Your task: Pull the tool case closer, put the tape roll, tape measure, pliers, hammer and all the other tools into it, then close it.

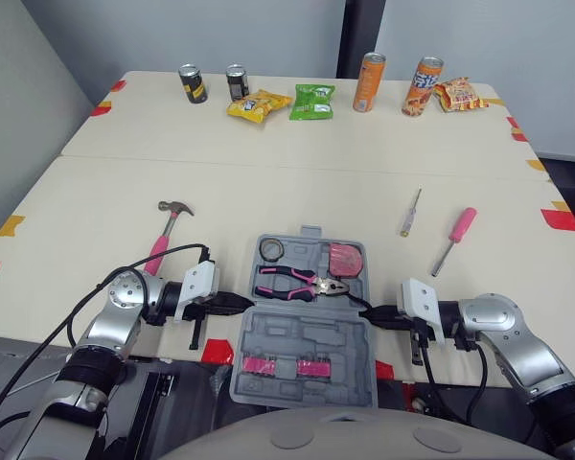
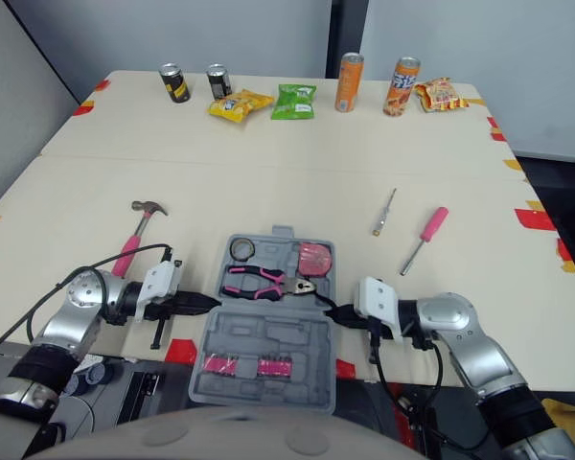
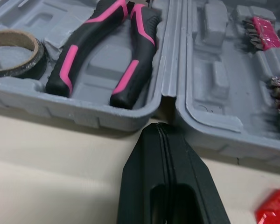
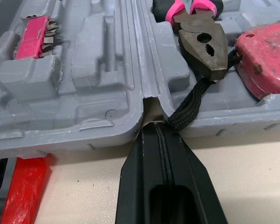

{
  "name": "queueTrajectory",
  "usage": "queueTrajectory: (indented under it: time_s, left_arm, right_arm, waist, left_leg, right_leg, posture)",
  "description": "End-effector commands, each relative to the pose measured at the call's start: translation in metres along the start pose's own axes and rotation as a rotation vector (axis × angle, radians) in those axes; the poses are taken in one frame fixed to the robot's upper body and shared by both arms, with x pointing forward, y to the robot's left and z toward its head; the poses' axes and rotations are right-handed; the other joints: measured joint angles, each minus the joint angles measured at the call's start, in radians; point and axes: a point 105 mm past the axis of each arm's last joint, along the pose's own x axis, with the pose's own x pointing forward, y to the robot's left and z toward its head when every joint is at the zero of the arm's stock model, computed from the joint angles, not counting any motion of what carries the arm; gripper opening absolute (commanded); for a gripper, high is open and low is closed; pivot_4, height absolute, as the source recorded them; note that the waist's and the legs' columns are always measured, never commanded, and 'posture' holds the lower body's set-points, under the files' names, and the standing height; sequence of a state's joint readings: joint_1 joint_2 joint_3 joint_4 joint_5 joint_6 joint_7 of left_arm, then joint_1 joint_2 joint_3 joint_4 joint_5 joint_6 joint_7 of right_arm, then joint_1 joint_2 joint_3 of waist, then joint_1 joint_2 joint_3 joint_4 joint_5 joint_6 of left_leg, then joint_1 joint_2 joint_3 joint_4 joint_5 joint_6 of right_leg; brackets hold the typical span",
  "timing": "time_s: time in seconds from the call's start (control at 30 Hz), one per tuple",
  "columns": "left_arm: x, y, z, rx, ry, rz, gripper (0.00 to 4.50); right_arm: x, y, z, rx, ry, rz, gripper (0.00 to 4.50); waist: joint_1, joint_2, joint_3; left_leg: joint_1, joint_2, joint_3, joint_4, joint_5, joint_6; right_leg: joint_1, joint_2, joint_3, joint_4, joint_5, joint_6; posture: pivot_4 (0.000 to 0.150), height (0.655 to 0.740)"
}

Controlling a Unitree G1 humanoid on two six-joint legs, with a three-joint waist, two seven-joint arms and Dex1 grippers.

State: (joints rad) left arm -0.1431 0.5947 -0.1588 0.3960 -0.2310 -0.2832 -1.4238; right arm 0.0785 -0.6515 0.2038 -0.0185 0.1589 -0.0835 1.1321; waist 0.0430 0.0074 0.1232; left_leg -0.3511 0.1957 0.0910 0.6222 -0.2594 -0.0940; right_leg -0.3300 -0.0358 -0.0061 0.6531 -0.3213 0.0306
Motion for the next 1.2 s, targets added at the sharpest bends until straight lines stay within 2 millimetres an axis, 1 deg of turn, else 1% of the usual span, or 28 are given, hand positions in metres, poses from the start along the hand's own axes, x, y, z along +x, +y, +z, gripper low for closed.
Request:
queueTrajectory:
  time_s: [0.03, 0.07, 0.2, 0.37, 0.5, 0.6, 0.73, 0.97, 1.07, 1.2]
  left_arm:
    - [0.006, 0.008, 0.013, 0.020, -0.043, 0.029, 0.04]
    - [0.007, 0.010, 0.014, 0.018, -0.049, 0.035, 0.04]
    - [0.005, 0.026, 0.021, 0.004, -0.051, 0.107, 0.04]
    - [0.007, 0.030, 0.022, -0.002, -0.048, 0.120, 0.04]
    - [0.008, 0.040, 0.023, -0.004, -0.047, 0.174, 0.04]
    - [0.011, 0.039, 0.023, -0.010, -0.049, 0.167, 0.04]
    - [0.013, 0.037, 0.020, -0.012, -0.046, 0.162, 0.04]
    - [0.015, 0.043, 0.019, 0.008, -0.032, 0.181, 0.04]
    - [0.019, 0.049, 0.023, 0.017, -0.044, 0.182, 0.04]
    - [0.024, 0.051, 0.026, 0.025, -0.048, 0.174, 0.04]
  right_arm:
    - [0.001, -0.007, 0.017, -0.042, -0.049, -0.026, 0.00]
    - [0.001, -0.008, 0.018, -0.041, -0.051, -0.028, 0.00]
    - [0.000, -0.014, 0.021, -0.029, -0.065, -0.055, 0.00]
    - [0.003, -0.019, 0.023, -0.021, -0.072, -0.071, 0.00]
    - [0.005, -0.026, 0.025, -0.031, -0.070, -0.094, 0.00]
    - [0.005, -0.032, 0.028, -0.035, -0.072, -0.117, 0.00]
    - [0.007, -0.035, 0.029, -0.035, -0.074, -0.127, 0.00]
    - [0.011, -0.039, 0.029, -0.045, -0.066, -0.138, 0.00]
    - [0.013, -0.039, 0.028, -0.045, -0.063, -0.139, 0.00]
    - [0.014, -0.040, 0.027, -0.044, -0.059, -0.146, 0.00]
  waist:
    - [0.000, 0.000, 0.000]
    - [0.000, 0.000, 0.000]
    - [0.002, 0.000, 0.000]
    - [-0.001, 0.000, 0.001]
    - [0.001, -0.001, 0.002]
    - [0.002, -0.001, 0.002]
    - [0.004, 0.000, 0.002]
    - [0.008, 0.000, 0.002]
    - [0.010, -0.001, 0.002]
    - [0.009, -0.001, 0.002]
  left_leg:
    - [0.000, 0.000, 0.000, 0.000, 0.000, 0.000]
    - [0.000, 0.000, 0.000, 0.000, 0.000, -0.001]
    - [0.000, 0.000, 0.000, 0.000, 0.000, -0.001]
    - [-0.001, -0.003, 0.000, 0.000, 0.001, -0.004]
    - [-0.002, -0.002, 0.000, 0.000, 0.001, -0.007]
    - [-0.001, -0.002, 0.000, 0.000, 0.001, -0.007]
    - [-0.002, -0.002, 0.000, 0.000, 0.001, -0.007]
    - [-0.001, -0.002, 0.000, 0.000, 0.001, -0.008]
    - [-0.001, -0.002, 0.000, 0.000, 0.001, -0.008]
    - [-0.001, -0.002, 0.000, 0.000, 0.002, -0.008]
  right_leg:
    - [0.000, 0.000, 0.000, 0.000, 0.000, 0.000]
    - [0.000, 0.000, 0.000, 0.000, 0.000, 0.000]
    - [0.000, 0.000, 0.000, 0.000, 0.000, 0.000]
    - [0.000, 0.001, 0.000, -0.001, 0.000, 0.000]
    - [0.000, 0.002, 0.000, -0.002, 0.000, 0.000]
    - [0.000, 0.002, 0.000, -0.001, 0.000, 0.001]
    - [0.000, 0.002, 0.001, -0.001, 0.000, 0.001]
    - [0.000, 0.002, 0.000, 0.000, 0.000, 0.001]
    - [0.000, 0.002, 0.001, 0.000, 0.000, 0.001]
    - [0.000, 0.002, 0.001, -0.001, 0.000, 0.001]
  posture:
    - [0.150, 0.7400]
    - [0.150, 0.7400]
    - [0.150, 0.7400]
    - [0.150, 0.7400]
    - [0.150, 0.7400]
    - [0.150, 0.7400]
    - [0.150, 0.7400]
    - [0.150, 0.7400]
    - [0.150, 0.7400]
    - [0.150, 0.7400]
